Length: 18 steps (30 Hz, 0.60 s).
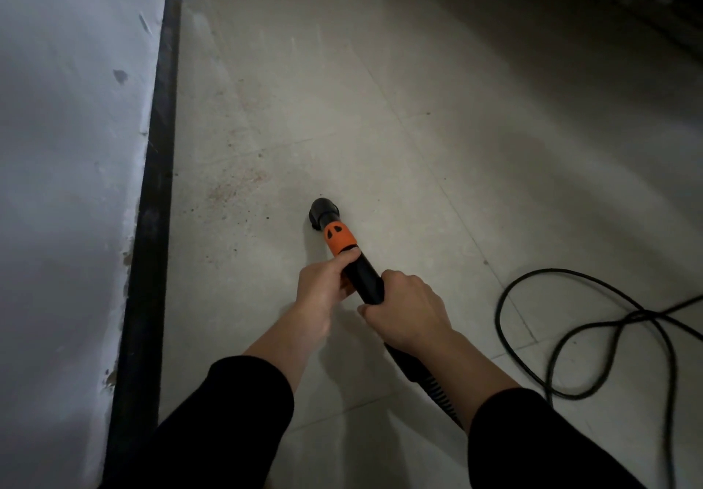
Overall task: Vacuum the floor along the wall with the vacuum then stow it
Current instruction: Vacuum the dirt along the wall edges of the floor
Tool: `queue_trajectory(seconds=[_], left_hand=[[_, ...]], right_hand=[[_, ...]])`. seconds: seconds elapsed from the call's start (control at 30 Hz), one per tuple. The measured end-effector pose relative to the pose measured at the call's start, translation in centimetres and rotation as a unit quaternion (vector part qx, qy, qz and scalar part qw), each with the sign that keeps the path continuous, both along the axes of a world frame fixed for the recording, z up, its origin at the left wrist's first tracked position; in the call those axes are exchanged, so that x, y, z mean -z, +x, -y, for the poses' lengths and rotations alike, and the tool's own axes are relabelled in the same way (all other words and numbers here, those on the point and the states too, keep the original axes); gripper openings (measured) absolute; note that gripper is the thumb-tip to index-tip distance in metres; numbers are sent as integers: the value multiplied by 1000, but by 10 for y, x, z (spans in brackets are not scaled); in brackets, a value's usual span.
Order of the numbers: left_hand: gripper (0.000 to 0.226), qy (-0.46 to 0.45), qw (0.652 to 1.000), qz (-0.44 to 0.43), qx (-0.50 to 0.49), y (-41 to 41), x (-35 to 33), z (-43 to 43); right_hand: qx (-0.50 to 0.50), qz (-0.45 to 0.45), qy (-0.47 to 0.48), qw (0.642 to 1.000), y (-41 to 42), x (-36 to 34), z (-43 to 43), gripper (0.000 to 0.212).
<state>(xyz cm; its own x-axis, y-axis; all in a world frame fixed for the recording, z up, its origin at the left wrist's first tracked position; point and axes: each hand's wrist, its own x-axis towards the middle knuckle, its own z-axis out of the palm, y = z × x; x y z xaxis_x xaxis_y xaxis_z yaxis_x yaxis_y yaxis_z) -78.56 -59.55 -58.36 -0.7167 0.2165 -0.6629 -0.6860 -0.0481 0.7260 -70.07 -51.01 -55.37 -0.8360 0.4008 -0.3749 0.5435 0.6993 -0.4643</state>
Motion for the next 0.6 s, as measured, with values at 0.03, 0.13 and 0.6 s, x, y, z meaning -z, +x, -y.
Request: queue_trajectory(seconds=[0.03, 0.13, 0.6], left_hand=[[23, 0, 1000, -1, 6, 0, 0, -2], [18, 6, 1000, -7, 20, -1, -1, -7], [34, -1, 995, -17, 101, 0, 3, -40]], right_hand=[[4, 0, 2, 1000, 1, 0, -1, 26], [16, 2, 4, 1000, 2, -1, -5, 25], [74, 1, 4, 997, 14, -5, -28, 24]])
